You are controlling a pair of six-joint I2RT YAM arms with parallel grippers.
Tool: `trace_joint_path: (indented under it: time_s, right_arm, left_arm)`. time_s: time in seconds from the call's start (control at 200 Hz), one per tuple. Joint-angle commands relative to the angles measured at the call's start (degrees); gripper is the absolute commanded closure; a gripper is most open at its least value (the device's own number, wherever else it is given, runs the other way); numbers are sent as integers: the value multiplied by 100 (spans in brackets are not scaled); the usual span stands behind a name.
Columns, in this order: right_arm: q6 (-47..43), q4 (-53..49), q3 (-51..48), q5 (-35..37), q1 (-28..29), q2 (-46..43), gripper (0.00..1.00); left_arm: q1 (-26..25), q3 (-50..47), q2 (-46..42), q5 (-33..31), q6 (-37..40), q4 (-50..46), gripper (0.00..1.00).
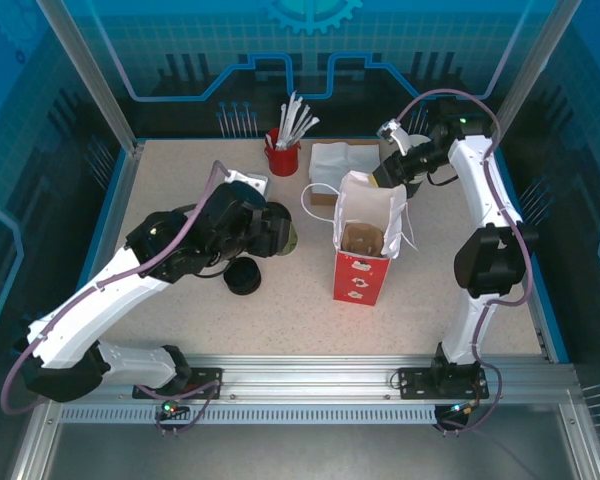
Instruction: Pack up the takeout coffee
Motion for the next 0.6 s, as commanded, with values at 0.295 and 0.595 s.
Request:
trace_joint_path:
  time_s: [0.295,0.595]
  right_arm:
    - [-354,-209,269,-196,177,11,76]
    - [-615,-337,300,85,293,52,59]
  left_arm:
    - [37,596,-95,278,265,-302,31]
    - [40,724,-47,378,373,-323,31]
